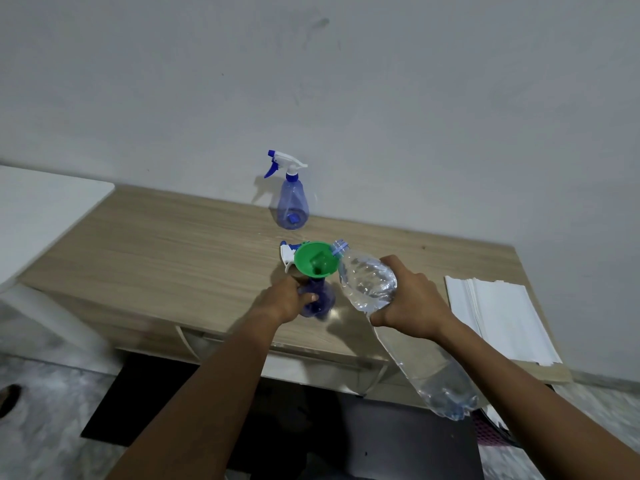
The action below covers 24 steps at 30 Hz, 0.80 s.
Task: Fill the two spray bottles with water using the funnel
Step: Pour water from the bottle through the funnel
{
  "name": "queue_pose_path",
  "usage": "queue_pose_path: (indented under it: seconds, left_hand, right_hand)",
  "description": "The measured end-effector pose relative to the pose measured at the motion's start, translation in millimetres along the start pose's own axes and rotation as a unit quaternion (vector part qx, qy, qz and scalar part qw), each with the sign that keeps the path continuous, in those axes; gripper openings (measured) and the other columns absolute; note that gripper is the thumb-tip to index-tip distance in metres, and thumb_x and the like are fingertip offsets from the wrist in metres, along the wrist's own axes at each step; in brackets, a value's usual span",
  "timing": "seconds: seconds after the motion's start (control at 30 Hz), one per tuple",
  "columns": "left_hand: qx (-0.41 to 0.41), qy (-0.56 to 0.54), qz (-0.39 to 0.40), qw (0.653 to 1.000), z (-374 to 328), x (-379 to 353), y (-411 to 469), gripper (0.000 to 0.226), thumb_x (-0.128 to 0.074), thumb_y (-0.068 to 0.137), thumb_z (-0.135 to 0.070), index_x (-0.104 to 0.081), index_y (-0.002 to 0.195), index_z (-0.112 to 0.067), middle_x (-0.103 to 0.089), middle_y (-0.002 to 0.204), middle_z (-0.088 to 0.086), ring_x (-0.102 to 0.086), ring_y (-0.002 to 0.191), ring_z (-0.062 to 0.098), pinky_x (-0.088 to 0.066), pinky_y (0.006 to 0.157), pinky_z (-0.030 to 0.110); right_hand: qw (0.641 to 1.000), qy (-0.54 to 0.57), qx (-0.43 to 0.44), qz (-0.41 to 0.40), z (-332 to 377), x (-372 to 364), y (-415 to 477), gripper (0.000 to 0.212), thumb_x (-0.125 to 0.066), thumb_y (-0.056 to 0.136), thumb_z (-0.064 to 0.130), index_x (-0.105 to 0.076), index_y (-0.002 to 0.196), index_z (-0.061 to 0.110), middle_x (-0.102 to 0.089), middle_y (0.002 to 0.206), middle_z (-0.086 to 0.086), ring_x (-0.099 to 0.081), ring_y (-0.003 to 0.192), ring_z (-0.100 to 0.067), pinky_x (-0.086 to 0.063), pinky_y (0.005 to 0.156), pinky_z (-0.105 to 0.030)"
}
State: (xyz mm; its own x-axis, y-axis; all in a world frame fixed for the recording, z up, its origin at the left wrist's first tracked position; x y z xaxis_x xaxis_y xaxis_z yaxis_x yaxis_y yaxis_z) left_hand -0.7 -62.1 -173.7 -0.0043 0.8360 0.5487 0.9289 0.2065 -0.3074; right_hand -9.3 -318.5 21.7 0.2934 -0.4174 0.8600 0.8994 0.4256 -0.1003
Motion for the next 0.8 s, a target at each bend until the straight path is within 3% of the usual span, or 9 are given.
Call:
queue_pose_path:
  seconds: [0.2, 0.37, 0.67, 0.8]
  left_hand:
    - [-0.017, -0.011, 0.000, 1.000, -3, 0, -1, 0.039, -0.073, 0.065, -0.051, -0.058, 0.099, -0.065, -0.073, 0.109, -0.012, -0.070, 0.105, 0.021, -0.056, 0.098, 0.050]
    - [-0.024, -0.004, 0.009, 1.000, -8, 1, -5, 0.042, -0.066, 0.059, -0.061, -0.060, 0.100, -0.065, -0.074, 0.109, -0.015, -0.070, 0.107, 0.019, -0.056, 0.099, 0.049]
    - [-0.018, 0.003, 0.007, 1.000, -14, 4, -13, 0.038, -0.070, 0.069, -0.049, -0.055, 0.095, -0.073, -0.073, 0.113, -0.014, -0.069, 0.111, 0.020, -0.054, 0.101, 0.050]
    - [-0.025, -0.004, -0.005, 1.000, -12, 5, -10, 0.043, -0.071, 0.062, -0.057, -0.055, 0.100, -0.071, -0.072, 0.112, -0.014, -0.069, 0.111, 0.021, -0.055, 0.101, 0.049]
  right_hand:
    - [1.000, -0.018, 0.002, 0.023, 2, -3, 0, 0.083, -0.081, 0.050, 0.041, -0.043, 0.124, 0.038, -0.069, 0.090, 0.005, -0.062, 0.080, -0.023, -0.056, 0.072, -0.041]
    - [0.999, -0.035, 0.002, 0.028, 4, -2, -1, 0.083, -0.085, 0.055, 0.037, -0.042, 0.126, 0.036, -0.066, 0.089, 0.006, -0.060, 0.080, -0.022, -0.055, 0.072, -0.038]
    - [0.996, -0.079, 0.008, 0.037, 8, -1, 0, 0.086, -0.086, 0.054, 0.041, -0.042, 0.127, 0.034, -0.069, 0.094, 0.004, -0.060, 0.082, -0.023, -0.055, 0.072, -0.037]
    - [0.995, -0.092, 0.016, 0.046, 10, -1, 0, 0.085, -0.087, 0.056, 0.041, -0.042, 0.127, 0.034, -0.064, 0.090, 0.008, -0.059, 0.081, -0.020, -0.053, 0.071, -0.034]
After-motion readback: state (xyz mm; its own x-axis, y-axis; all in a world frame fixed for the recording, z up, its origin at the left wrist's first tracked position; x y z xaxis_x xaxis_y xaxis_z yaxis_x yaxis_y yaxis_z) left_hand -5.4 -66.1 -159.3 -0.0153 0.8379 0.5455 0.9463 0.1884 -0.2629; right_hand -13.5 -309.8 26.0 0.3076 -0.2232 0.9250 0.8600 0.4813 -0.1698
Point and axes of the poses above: each hand's wrist, its own y-axis towards the middle knuckle, its own x-axis out of the back of the hand, z = x × y, the point moved 8 cm from there along y, towards the middle knuckle
